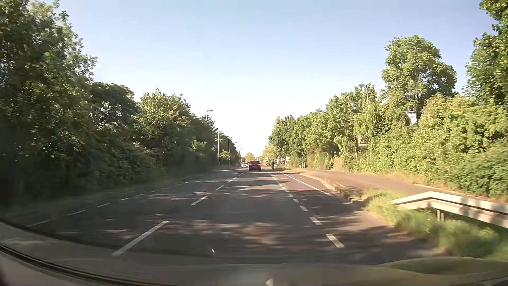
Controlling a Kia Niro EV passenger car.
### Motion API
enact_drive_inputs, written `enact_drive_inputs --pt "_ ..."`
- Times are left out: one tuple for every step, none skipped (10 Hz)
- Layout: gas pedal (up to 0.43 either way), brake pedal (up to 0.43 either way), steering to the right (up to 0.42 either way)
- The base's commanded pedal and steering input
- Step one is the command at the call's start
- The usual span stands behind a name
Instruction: Follow the waypoints while adhering to traffic rules and regulations
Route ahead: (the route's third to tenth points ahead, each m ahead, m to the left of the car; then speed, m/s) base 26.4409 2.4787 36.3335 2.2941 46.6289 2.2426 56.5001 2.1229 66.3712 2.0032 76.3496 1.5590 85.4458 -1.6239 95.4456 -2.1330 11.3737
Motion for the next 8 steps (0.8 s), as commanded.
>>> enact_drive_inputs --pt "0.0 0.0 -0.006" --pt "0.0 0.006 -0.005" --pt "0.0 0.006 -0.003" --pt "0.0 0.006 -0.002" --pt "0.0 0.006 -0.002" --pt "0.0 0.006 -0.002" --pt "0.0 0.012 -0.002" --pt "0.0 0.006 -0.002"
